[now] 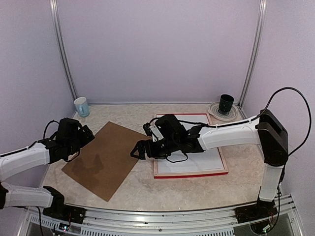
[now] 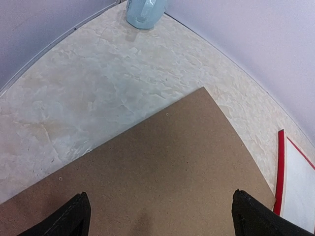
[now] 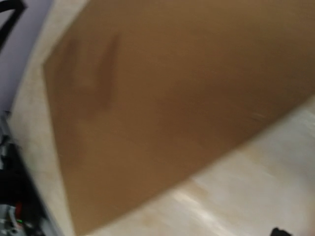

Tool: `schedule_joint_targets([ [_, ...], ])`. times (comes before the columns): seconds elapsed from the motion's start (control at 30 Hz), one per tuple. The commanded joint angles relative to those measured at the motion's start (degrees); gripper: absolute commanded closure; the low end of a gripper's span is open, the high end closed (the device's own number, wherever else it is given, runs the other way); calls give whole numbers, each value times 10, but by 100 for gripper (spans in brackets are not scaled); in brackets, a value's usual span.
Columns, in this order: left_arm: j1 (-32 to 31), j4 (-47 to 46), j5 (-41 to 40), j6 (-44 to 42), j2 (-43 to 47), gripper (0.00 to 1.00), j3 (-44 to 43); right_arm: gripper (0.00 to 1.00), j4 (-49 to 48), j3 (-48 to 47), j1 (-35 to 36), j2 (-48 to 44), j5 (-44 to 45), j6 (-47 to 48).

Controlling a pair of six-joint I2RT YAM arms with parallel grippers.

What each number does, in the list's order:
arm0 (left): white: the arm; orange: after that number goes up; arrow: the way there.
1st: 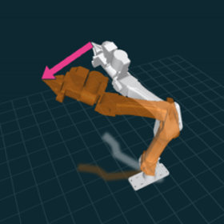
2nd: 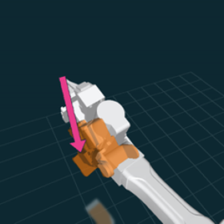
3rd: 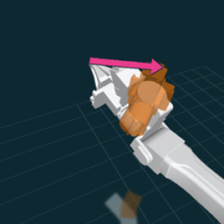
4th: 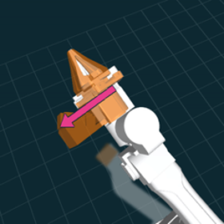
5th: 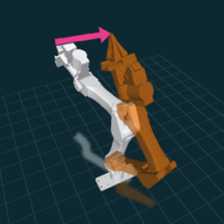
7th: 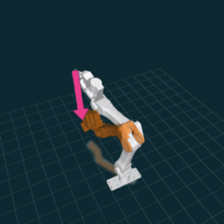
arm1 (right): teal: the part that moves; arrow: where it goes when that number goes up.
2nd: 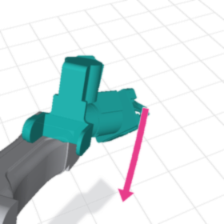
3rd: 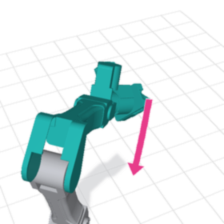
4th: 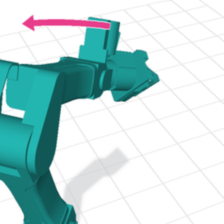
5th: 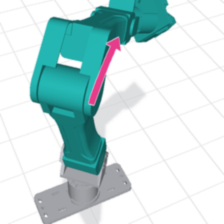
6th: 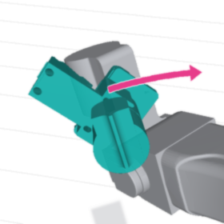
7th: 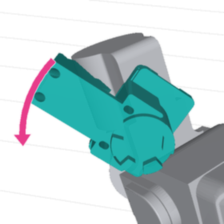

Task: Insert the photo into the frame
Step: Pick up the backboard from the center of the board.

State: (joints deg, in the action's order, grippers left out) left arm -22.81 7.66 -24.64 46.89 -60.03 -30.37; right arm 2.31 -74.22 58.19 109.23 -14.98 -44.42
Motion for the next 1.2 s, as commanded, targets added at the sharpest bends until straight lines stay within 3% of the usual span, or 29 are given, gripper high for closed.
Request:
schedule_joint_targets([
  [0.0, 43, -25, 44, -38, -29, 1, -27, 1, -7, -36, 13, 38, -20, -51],
  [0.2, 93, -58, 86, -42, -89, 1, -38, 1, -22, -51, 14, 76, -36, -107],
  [0.53, 100, -101, 98, -32, -198, 1, -61, 1, -27, -97, 14, 135, -37, -181],
  [0.9, 99, -127, 101, -39, -241, 1, -44, 1, -41, -91, 14, 155, -10, -299],
  [1.17, 99, -156, 120, -44, -257, 1, -29, 1, -8, -146, 14, 201, -12, -332],
])
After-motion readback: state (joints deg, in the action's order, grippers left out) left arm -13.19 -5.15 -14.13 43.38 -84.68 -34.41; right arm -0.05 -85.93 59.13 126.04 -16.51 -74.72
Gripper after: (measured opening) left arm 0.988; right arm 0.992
